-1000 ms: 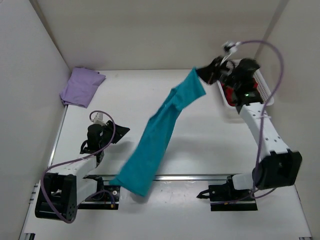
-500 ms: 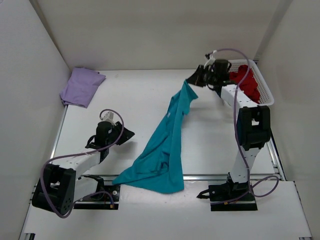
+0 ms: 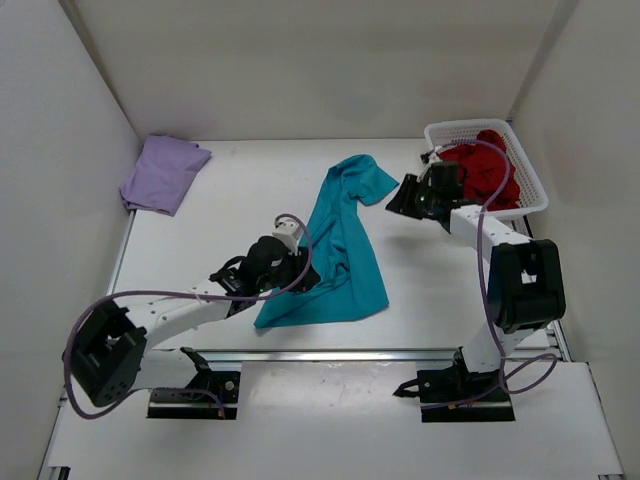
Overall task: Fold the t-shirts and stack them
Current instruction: Flatten out the tshirt
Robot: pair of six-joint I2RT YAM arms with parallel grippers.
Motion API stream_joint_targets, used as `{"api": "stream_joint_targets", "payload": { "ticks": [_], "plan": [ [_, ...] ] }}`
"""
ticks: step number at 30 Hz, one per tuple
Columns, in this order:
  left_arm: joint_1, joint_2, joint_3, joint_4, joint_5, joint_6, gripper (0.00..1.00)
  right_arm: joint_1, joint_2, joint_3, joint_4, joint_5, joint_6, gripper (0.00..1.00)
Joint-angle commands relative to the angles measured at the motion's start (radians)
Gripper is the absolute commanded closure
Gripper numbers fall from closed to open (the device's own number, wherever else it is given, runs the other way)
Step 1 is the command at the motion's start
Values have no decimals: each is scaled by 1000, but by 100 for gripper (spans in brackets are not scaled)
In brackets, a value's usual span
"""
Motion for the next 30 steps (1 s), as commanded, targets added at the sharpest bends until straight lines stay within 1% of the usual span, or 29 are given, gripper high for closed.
{"api": "stream_joint_targets", "payload": {
  "ticks": [1, 3, 5, 6, 7, 9, 11, 12, 13, 14, 15, 16, 17, 18, 19, 21, 22, 23, 25, 26, 27, 29, 30],
  "plan": [
    [-34, 72, 26, -43, -13, 15, 53, 54, -100, -100, 85, 40, 16, 71],
    [-66, 112, 33, -37, 30, 9, 53, 81, -108, -175, 65, 53, 13, 72],
    [-74, 138, 31, -55, 38, 2, 55, 112, -121, -259, 68, 73, 13, 72],
    [-80, 145, 14, -63, 40, -1, 56, 123, -125, -281, 71, 60, 11, 72],
    [-77, 148, 11, -74, 52, -14, 56, 137, -128, -311, 65, 49, 10, 72],
    [-37, 148, -53, -68, 82, -33, 59, 161, -142, -382, 79, 55, 2, 70],
    [-7, 133, -99, -51, 84, -59, 60, 193, -159, -428, 73, 57, 7, 70],
    [18, 122, -133, -49, 84, -64, 62, 198, -168, -462, 76, 47, 7, 72],
    [41, 120, -133, -43, 83, -70, 62, 209, -177, -477, 108, 35, 22, 75],
    [58, 144, -139, -43, 96, -71, 64, 221, -185, -506, 114, 28, 25, 82],
    [79, 155, -142, -49, 86, -74, 66, 227, -191, -534, 109, 26, 26, 92],
    [101, 168, -142, -49, 78, -76, 66, 253, -205, -546, 111, 24, 33, 96],
    [111, 183, -136, -42, 63, -87, 68, 285, -223, -574, 102, 37, 46, 100],
    [137, 197, -135, -35, 76, -106, 70, 329, -254, -604, 99, 46, 59, 100],
    [163, 195, -153, 13, 72, -122, 70, 350, -284, -629, 93, 44, 69, 100],
    [231, 208, -152, 81, 70, -171, 72, 478, -334, -654, 88, 46, 115, 100],
    [268, 218, -144, 125, 75, -179, 72, 512, -347, -655, 85, 43, 126, 100],
    [283, 229, -130, 147, 58, -191, 72, 578, -351, -654, 85, 41, 141, 100],
    [340, 302, -29, 161, 23, -192, 71, 658, -323, -613, 96, 5, 165, 98],
    [368, 333, 3, 156, 12, -182, 71, 669, -314, -591, 102, -12, 163, 97],
    [389, 394, 87, 152, 12, -197, 72, 696, -285, -557, 112, -14, 152, 94],
    [424, 534, 263, 161, 29, -205, 72, 697, -237, -488, 85, -25, 126, 84],
    [432, 575, 319, 131, 23, -215, 72, 694, -234, -447, 86, -31, 100, 78]
  ]
}}
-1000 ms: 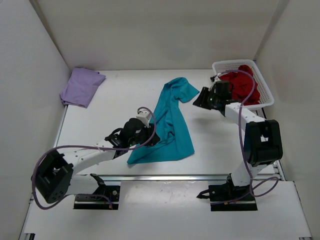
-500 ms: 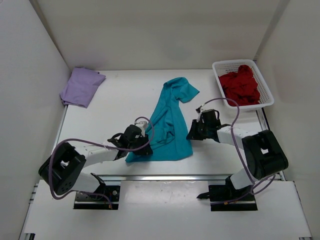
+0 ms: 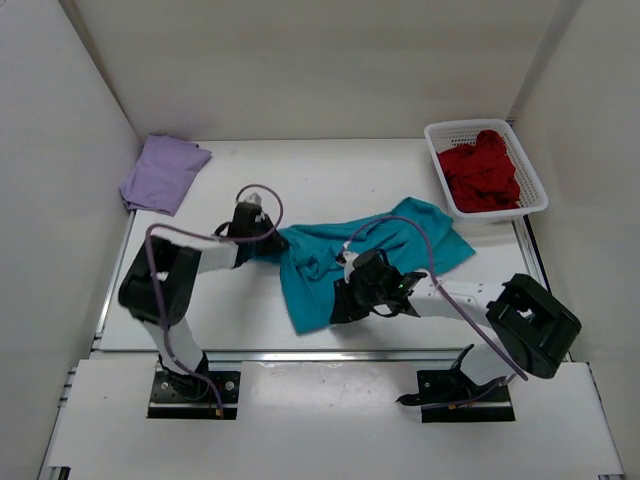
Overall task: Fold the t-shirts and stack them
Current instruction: Flatten out the tshirt
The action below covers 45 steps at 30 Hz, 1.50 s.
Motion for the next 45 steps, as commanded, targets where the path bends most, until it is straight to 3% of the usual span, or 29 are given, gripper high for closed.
{"api": "stream_joint_targets", "payload": {
  "ticks": [1, 5, 8, 13, 18, 21, 26, 31, 34, 36, 37, 42, 45],
  "plan": [
    [52, 170, 287, 10, -18, -28, 73, -10, 32, 135, 24, -8, -41, 72],
    [77, 327, 698, -129, 57, -22, 70, -124, -54, 97, 39, -3, -35, 61],
    [84, 273, 785, -220, -2, 39, 64, -238, -126, 20, 66, -42, -39, 61],
    [100, 33, 425, -73, 8, 6, 65, -388, -220, -79, 107, -75, -39, 65],
    [26, -226, -53, -22, -51, 4, 65, -413, -272, -110, 100, -72, -56, 69],
    [38, -337, -233, -21, -56, -17, 58, -412, -321, -147, 121, -66, -48, 69],
    [8, -399, -365, 13, -72, -91, 48, -395, -375, -179, 116, -62, -33, 68],
    [20, -256, -310, 94, -70, -126, 47, -389, -399, -195, 133, -57, -15, 68],
    [39, -94, -197, 136, -13, -135, 60, -373, -401, -192, 127, -55, -13, 68],
    [42, -42, -120, 108, 12, -137, 90, -378, -398, -193, 118, -49, -15, 68],
    [42, -40, -82, 90, 23, -134, 100, -378, -402, -195, 113, -48, -19, 68],
    [-3, -213, -8, -140, -44, -51, 100, -418, -401, -224, 139, -45, -19, 66],
    [11, -349, -28, -402, 19, -17, 88, -442, -349, -207, 162, -39, -33, 66]
  ]
}}
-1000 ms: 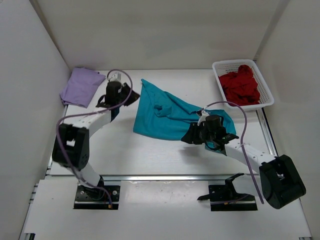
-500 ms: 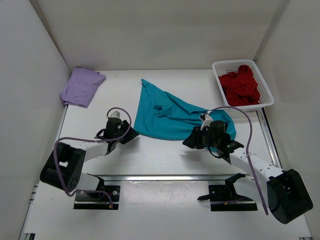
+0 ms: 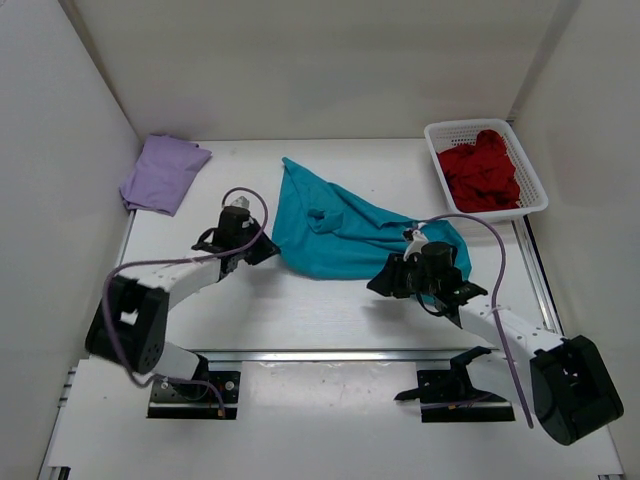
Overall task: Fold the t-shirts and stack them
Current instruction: Flatten out the tshirt
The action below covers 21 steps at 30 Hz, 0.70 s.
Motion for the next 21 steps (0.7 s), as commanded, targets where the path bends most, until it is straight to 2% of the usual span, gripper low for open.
{"api": "stream_joint_targets", "payload": {
  "ticks": [1, 2, 3, 4, 6, 8, 10, 13, 16, 21],
  "plan": [
    [23, -193, 9, -291, 53, 61, 79, -29, 54, 7, 90, 3, -18, 66],
    [47, -233, 0, -353, 64, 88, 72, -33, 84, 13, 113, -8, -15, 65],
    [61, -244, 4, -393, 62, 107, 54, -30, 100, 22, 118, -13, -9, 66],
    [98, -258, 1, -398, 88, 119, 30, -27, 129, 37, 129, -14, -18, 65],
    [135, -249, 9, -409, 91, 157, 20, -9, 155, 60, 126, -16, -35, 65],
    [153, -221, -21, -371, 97, 150, 21, 10, 186, 86, 106, -2, -51, 65],
    [141, -224, -61, -297, 99, 107, 35, 22, 194, 96, 93, 15, -64, 65],
    [75, -243, -150, -231, 94, 56, 48, 22, 186, 85, 101, 24, -61, 66],
    [17, -270, -255, -152, 75, -19, 48, 13, 177, 54, 124, 6, -49, 65],
    [0, -307, -364, -17, -7, -120, 37, 26, 174, 50, 127, 10, -50, 66]
  ]
}}
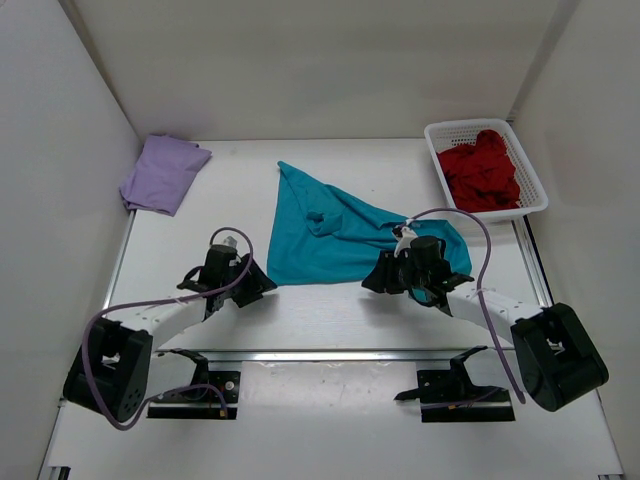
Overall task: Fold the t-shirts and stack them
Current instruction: Flatten out the tshirt
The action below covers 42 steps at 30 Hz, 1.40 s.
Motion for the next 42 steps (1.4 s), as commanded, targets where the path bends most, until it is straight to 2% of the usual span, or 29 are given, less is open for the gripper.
{"api": "stream_joint_targets", "payload": {
  "ticks": [1, 5, 6, 7, 8, 11, 16, 20, 22, 24, 30, 36, 39, 42],
  "plan": [
    [-11, 0, -51, 130, -92, -96, 37, 13, -19, -4, 55, 2, -5, 66],
    [-29, 70, -52, 204, -124, -139, 47, 27, -32, -6, 55, 6, -3, 67],
    [-37, 91, -49, 209, -135, -140, 55, 21, -36, -11, 52, 8, -2, 66],
    [-40, 111, -43, 214, -153, -148, 67, 20, -47, -15, 44, 6, 1, 66],
    [-42, 124, -42, 227, -158, -153, 70, 14, -51, -11, 50, 6, 0, 66],
    [-32, 156, -46, 249, -130, -168, 72, 14, -68, -17, 50, 6, 3, 66],
    [-45, 165, -48, 235, -163, -162, 64, 8, -90, -24, 47, -4, 3, 66],
    [-51, 168, -34, 235, -167, -160, 68, -3, -101, -29, 41, -7, 4, 66],
    [-51, 181, -33, 240, -175, -153, 63, -10, -99, -35, 38, -12, 0, 66],
    [-51, 193, -33, 243, -173, -153, 63, -16, -99, -40, 52, -29, 4, 66],
    [-22, 213, -17, 273, -175, -144, 77, -10, -120, -27, 29, -23, 1, 66],
    [-2, 207, 22, 257, -179, -91, 100, -19, -162, -46, 1, -4, 4, 65],
    [17, 179, 42, 234, -181, -42, 100, -32, -203, -58, -49, 25, 1, 66],
    [24, 121, 47, 220, -173, 1, 100, -39, -294, -73, -179, 170, 26, 67]
  ]
}}
